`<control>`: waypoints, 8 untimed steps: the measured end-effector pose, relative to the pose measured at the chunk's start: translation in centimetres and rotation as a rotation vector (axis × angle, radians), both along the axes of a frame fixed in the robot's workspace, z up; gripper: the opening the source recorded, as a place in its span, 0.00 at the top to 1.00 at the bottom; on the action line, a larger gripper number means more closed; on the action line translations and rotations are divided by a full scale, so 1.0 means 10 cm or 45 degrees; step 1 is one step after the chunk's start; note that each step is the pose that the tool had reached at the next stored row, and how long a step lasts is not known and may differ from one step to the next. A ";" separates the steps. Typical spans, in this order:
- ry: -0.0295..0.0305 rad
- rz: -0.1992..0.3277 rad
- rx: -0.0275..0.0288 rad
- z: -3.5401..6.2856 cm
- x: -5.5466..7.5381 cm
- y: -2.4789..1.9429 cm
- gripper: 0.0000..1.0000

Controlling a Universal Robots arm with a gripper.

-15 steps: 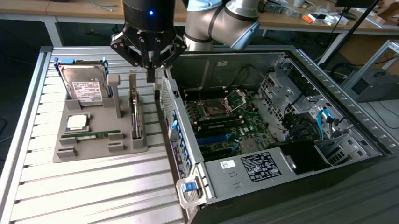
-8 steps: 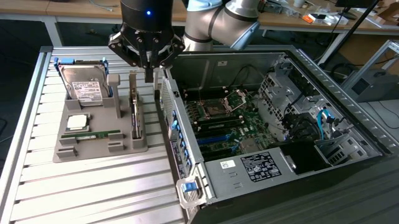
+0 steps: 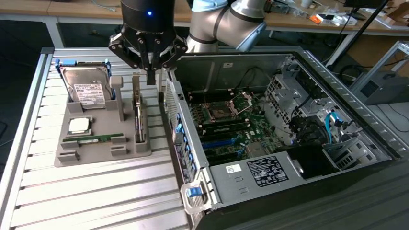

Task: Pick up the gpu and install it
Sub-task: 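Reach for the gpu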

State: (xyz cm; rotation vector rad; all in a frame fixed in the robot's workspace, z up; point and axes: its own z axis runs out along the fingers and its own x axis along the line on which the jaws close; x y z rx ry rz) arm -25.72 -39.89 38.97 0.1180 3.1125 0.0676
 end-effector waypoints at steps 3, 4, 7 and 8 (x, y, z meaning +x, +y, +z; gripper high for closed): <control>-0.0001 0.000 0.0000 -0.001 -0.01 0.000 0.90; -0.0001 0.000 0.0001 -0.001 -0.02 0.000 0.90; 0.0000 0.000 0.0000 -0.001 -0.03 0.000 0.90; 0.0000 0.000 0.0000 -0.001 -0.03 0.000 0.90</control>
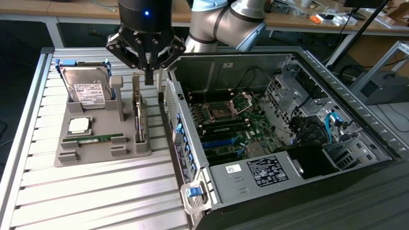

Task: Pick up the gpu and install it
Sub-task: 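Reach for the gpu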

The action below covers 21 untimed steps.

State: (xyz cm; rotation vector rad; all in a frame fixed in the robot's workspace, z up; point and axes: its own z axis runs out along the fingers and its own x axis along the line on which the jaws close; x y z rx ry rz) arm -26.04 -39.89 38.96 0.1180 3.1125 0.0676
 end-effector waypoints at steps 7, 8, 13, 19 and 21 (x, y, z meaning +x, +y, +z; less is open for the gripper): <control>-0.0001 0.000 0.0001 -0.001 -0.03 0.000 0.90; 0.0000 0.000 0.0000 -0.001 -0.03 0.000 0.90; -0.0001 0.000 0.0000 -0.002 -0.06 0.000 0.90; 0.0000 0.000 0.0000 -0.003 -0.09 0.000 0.90; 0.0000 0.000 0.0000 -0.003 -0.10 0.000 0.90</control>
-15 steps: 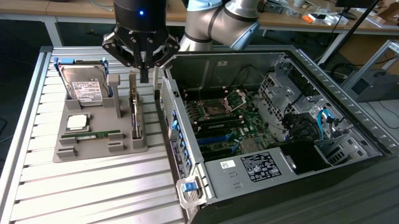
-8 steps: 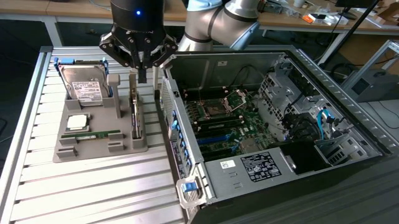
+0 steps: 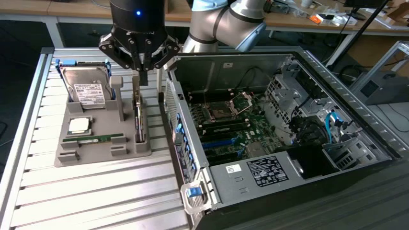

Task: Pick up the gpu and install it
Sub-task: 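Reach for the gpu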

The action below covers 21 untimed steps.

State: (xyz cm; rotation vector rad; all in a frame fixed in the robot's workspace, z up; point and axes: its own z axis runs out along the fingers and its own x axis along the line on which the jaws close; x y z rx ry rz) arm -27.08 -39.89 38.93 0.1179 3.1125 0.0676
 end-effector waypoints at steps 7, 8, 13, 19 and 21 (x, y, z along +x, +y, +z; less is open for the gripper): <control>0.0000 0.000 0.0000 -0.001 -0.03 0.000 0.90; 0.0000 0.000 0.0000 -0.001 -0.04 0.000 0.90; 0.0000 0.000 0.0000 -0.002 -0.06 0.000 0.90; 0.0001 0.000 0.0000 -0.002 -0.09 0.000 0.90; 0.0000 0.000 0.0000 -0.003 -0.10 0.000 0.90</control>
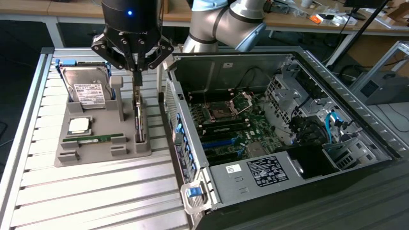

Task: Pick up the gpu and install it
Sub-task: 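Reach for the gpu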

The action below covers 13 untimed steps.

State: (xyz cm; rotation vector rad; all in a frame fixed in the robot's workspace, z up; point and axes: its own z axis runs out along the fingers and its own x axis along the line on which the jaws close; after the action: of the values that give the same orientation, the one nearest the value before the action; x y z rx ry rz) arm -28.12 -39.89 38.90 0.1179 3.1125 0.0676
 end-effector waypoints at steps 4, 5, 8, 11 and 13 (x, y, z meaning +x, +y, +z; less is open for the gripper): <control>0.0000 0.000 0.0000 0.000 -0.01 0.000 0.90; 0.0001 0.000 0.0000 0.000 -0.02 0.000 0.90; 0.0001 0.000 -0.0001 0.000 -0.03 0.000 0.90; 0.0000 0.000 0.0000 -0.001 -0.04 0.000 0.90; 0.0000 0.000 0.0000 -0.001 -0.05 0.000 0.90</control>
State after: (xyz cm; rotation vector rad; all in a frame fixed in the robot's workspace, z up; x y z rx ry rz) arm -28.62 -39.89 38.90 0.1180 3.1125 0.0676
